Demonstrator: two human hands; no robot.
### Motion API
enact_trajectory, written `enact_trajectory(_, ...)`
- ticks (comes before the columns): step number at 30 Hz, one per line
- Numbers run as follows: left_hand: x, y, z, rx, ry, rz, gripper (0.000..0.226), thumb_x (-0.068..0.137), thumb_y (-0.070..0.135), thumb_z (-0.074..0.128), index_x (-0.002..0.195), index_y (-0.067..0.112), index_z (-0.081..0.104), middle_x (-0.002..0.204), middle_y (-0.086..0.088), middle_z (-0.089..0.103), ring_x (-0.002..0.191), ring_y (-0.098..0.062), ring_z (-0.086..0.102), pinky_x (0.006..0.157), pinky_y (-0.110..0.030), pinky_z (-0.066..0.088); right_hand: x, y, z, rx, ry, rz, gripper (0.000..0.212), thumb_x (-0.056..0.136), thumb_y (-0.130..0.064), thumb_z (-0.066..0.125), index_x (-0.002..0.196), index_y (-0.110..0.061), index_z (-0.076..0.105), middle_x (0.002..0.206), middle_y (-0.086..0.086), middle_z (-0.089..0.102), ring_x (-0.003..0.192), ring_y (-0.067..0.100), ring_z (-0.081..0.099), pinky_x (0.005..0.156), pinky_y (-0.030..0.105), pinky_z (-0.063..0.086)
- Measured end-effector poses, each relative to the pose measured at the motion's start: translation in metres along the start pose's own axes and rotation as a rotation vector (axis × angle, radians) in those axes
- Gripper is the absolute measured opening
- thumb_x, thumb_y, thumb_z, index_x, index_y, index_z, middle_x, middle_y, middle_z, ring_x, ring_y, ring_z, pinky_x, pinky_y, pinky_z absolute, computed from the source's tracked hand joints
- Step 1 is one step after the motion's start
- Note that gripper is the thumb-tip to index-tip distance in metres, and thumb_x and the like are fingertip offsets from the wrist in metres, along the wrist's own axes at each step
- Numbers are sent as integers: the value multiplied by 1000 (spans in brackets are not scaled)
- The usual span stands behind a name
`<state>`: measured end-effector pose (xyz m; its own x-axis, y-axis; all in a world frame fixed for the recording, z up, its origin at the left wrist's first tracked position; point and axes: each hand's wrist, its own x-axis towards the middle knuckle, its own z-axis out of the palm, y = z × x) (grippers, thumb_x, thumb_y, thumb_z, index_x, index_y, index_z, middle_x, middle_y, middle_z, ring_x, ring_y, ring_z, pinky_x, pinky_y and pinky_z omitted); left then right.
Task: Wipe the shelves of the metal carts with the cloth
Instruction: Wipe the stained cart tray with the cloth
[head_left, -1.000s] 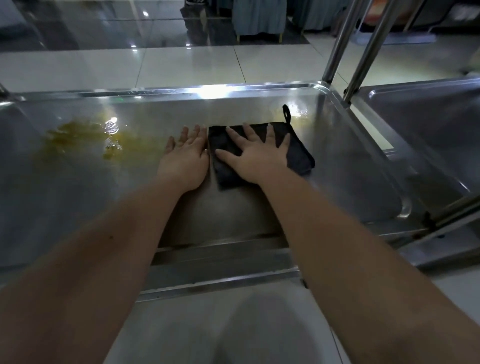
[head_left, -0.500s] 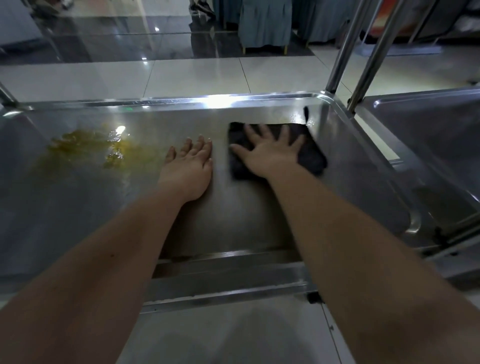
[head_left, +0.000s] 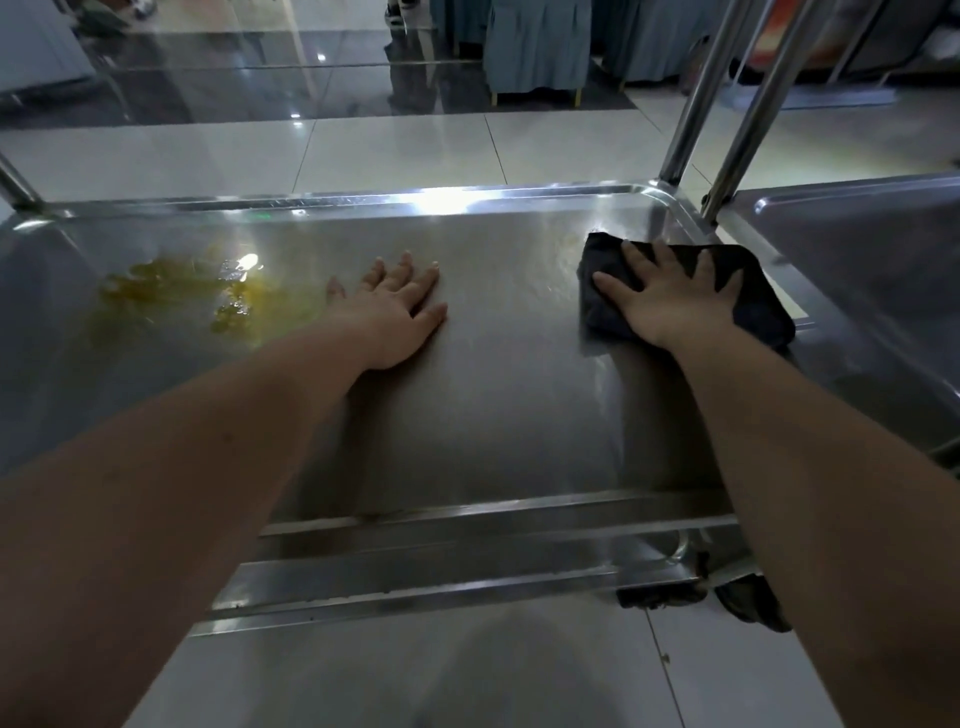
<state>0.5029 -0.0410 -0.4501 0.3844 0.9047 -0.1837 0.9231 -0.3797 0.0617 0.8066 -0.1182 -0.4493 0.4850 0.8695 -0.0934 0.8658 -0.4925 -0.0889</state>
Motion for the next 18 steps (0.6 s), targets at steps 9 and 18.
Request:
enact_trajectory(9, 10, -9, 5, -27, 60, -63, 74, 70, 94, 6, 138, 69, -9, 162, 16, -14, 148, -37, -15, 104, -74, -13, 12, -2, 3, -35, -45, 21, 82, 73, -91, 8, 147, -58, 1, 163, -16, -5, 148, 36, -10, 108, 70, -11)
enact_trajectory(18, 14, -10, 8, -61, 90, -114, 53, 94, 68, 11, 144, 63, -5, 161, 20, -14, 148, -32, -16, 105, -74, -14, 10, -128, 9, 19, -40, -255, 76, 83, -84, 18, 151, -53, 4, 164, -14, -1, 148, 39, -12, 106, 71, -13)
